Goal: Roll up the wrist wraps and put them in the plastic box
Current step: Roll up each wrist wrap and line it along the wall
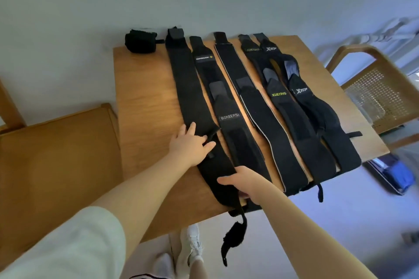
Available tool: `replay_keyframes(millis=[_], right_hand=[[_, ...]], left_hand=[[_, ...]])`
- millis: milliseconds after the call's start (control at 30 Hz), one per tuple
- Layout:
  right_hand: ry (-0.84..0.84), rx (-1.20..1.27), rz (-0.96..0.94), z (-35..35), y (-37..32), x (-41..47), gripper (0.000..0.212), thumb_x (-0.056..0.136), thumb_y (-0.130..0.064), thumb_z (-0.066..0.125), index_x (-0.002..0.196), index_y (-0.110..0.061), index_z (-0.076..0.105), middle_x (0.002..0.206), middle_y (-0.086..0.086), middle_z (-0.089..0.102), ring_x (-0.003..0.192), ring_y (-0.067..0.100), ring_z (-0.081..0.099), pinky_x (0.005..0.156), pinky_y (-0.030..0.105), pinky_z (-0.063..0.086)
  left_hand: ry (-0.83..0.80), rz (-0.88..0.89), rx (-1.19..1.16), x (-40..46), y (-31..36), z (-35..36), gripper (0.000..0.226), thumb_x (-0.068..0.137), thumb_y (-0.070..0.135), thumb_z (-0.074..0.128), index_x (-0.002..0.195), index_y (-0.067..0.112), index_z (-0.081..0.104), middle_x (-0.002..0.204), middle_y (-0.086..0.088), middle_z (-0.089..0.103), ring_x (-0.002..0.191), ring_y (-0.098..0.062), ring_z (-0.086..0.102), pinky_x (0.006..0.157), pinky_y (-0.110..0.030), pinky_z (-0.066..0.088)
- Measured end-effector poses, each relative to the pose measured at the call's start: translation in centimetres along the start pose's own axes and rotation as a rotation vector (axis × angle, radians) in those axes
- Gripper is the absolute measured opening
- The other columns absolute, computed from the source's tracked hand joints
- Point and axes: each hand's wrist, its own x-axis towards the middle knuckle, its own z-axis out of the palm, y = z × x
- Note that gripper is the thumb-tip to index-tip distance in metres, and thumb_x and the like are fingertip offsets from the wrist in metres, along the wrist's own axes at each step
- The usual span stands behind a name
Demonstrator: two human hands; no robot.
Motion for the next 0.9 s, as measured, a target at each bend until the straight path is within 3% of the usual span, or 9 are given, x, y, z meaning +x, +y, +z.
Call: replay_keyframes(millis=[100, 167, 300, 400, 500, 567, 667, 800, 900], right_hand=[[-0.049, 0.039, -0.002, 0.9, 3.8, -1.2, 0.035, 0.087, -0.025, 0.067, 0.116, -0.009, 0.057, 0.109, 0.007, 0.067, 0.099, 0.021, 0.065, 0.087, 0.036, 0.055], [-0.052, 0.019, 0.006, 1.3, 6.1, -1.9, 0.025, 0.089, -0.019, 0.064, 0.112, -0.01, 0.06, 0.109, 0.007, 0.067, 0.101, 0.022, 0.064, 0.091, 0.037, 0.054], [0.029, 0.046, -0.004, 2.0, 8.6, -3.1, 0.019, 0.095, -0.008, 0.05, 0.111, -0.004, 0.059, 0.111, 0.015, 0.062, 0.101, 0.027, 0.063, 0.083, 0.033, 0.055], [0.081, 0.237, -0.033, 2.7, 9.0, -3.6, 0.013, 0.096, -0.008, 0.049, 0.102, -0.004, 0.059, 0.108, 0.016, 0.062, 0.099, 0.027, 0.062, 0.083, 0.035, 0.055], [0.09, 0.484, -0.089, 3.4, 8.8, -3.7, 0.002, 0.095, -0.01, 0.054, 0.096, -0.011, 0.055, 0.1, 0.011, 0.06, 0.095, 0.025, 0.061, 0.079, 0.036, 0.053], [0.104, 0.645, -0.132, 3.7, 8.6, -4.1, 0.012, 0.093, -0.01, 0.058, 0.104, -0.013, 0.054, 0.106, 0.014, 0.06, 0.098, 0.028, 0.063, 0.079, 0.039, 0.057], [0.051, 0.791, -0.213, 3.1, 8.0, -5.3, 0.025, 0.092, -0.007, 0.059, 0.116, -0.012, 0.051, 0.109, 0.017, 0.059, 0.092, 0.025, 0.066, 0.068, 0.034, 0.056], [-0.001, 0.711, -0.321, 1.7, 7.1, -6.8, 0.03, 0.091, -0.004, 0.059, 0.114, -0.021, 0.049, 0.106, 0.015, 0.061, 0.085, 0.026, 0.069, 0.072, 0.038, 0.058], [-0.018, 0.499, -0.411, 1.3, 7.1, -7.3, 0.013, 0.092, -0.007, 0.059, 0.101, -0.016, 0.059, 0.101, 0.015, 0.065, 0.092, 0.03, 0.068, 0.086, 0.045, 0.056]], left_hand=[[0.046, 0.042, 0.154, -0.4, -0.3, 1.8, 0.059, 0.098, 0.054, 0.024, 0.152, 0.032, 0.009, 0.159, -0.002, -0.011, 0.146, -0.028, -0.006, 0.117, -0.043, 0.012], [0.095, 0.047, 0.182, -0.7, -0.5, 3.0, 0.06, 0.1, 0.049, 0.024, 0.152, 0.03, 0.001, 0.159, -0.002, -0.013, 0.146, -0.027, -0.005, 0.117, -0.041, 0.011], [0.134, 0.001, 0.173, -0.8, -0.1, 3.2, 0.06, 0.1, 0.048, 0.027, 0.151, 0.031, 0.0, 0.159, -0.001, -0.011, 0.146, -0.031, 0.001, 0.116, -0.042, 0.015], [0.184, -0.058, 0.053, -1.8, 0.6, 2.8, 0.064, 0.099, 0.049, 0.032, 0.151, 0.03, 0.0, 0.16, -0.002, -0.006, 0.143, -0.033, 0.014, 0.109, -0.04, 0.029], [0.335, -0.027, -0.297, -5.1, 1.7, 3.1, 0.057, 0.099, 0.042, 0.038, 0.148, 0.017, 0.022, 0.153, -0.007, 0.023, 0.133, -0.026, 0.034, 0.099, -0.035, 0.039], [0.392, -0.042, -0.561, -8.6, 2.3, 3.6, 0.038, 0.099, 0.036, 0.042, 0.128, 0.012, 0.047, 0.133, -0.006, 0.04, 0.112, -0.02, 0.05, 0.086, -0.028, 0.042], [0.258, -0.2, -0.719, -13.8, 2.7, 5.1, 0.03, 0.099, 0.04, 0.039, 0.095, 0.014, 0.054, 0.104, -0.001, 0.048, 0.087, -0.015, 0.053, 0.073, -0.027, 0.039], [-0.071, -0.426, -1.434, -17.4, 4.0, 5.6, 0.039, 0.097, 0.047, 0.04, 0.105, 0.012, 0.057, 0.089, -0.008, 0.066, 0.081, -0.02, 0.061, 0.067, -0.029, 0.045], [-0.043, -0.457, -1.766, -17.8, 5.0, 5.6, 0.026, 0.096, 0.033, 0.051, 0.104, 0.01, 0.058, 0.089, -0.012, 0.068, 0.082, -0.022, 0.066, 0.064, -0.028, 0.049]])
